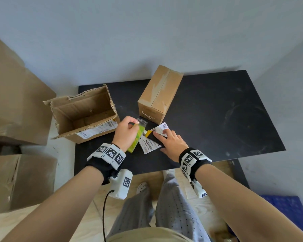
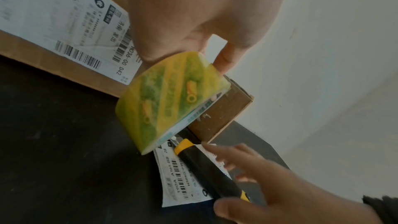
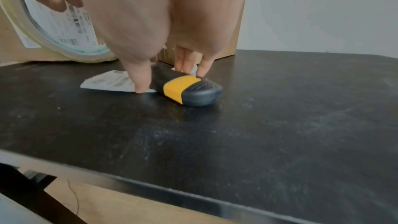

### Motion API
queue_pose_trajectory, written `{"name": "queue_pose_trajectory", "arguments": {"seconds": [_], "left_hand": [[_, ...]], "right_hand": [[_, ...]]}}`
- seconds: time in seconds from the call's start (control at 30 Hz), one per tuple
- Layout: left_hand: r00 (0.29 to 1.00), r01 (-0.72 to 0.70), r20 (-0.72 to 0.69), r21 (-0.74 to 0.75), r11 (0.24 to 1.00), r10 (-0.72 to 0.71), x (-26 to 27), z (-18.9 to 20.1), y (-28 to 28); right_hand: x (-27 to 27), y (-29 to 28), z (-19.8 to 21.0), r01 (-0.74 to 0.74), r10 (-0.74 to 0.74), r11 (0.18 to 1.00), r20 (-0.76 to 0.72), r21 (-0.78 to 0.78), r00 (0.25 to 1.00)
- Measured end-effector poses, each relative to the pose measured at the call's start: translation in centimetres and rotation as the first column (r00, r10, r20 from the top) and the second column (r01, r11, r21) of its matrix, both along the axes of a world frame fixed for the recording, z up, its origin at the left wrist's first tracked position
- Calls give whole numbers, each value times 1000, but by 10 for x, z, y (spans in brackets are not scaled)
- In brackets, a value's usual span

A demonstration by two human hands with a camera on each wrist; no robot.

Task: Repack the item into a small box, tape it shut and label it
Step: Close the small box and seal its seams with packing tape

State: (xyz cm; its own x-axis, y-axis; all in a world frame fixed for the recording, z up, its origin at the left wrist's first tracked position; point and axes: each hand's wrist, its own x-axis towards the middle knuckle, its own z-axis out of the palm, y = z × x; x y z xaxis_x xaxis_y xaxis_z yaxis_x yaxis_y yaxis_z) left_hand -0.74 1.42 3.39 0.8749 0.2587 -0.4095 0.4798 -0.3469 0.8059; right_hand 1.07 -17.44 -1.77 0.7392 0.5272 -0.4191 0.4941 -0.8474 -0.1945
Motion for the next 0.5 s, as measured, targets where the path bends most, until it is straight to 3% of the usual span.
{"name": "queue_pose_trajectory", "arguments": {"seconds": [0.1,0.23,0.37,0.5], "left_hand": [[1000,6,-3,0,1000,-6,-5,6,0],[1000,26,-5,31,999,-26,-11,10,-4],[1000,19,-16,49,999,-18,-14,12,-8],[999,-32,10,43,999,31,-9,14,-8]], "right_hand": [[6,7,28,6,-25,995,190,101,982],[38,22,60,-115,35,980,426,163,904],[70,38,86,-197,146,977,421,81,896],[92,46,83,-258,252,966,356,-30,900]]}}
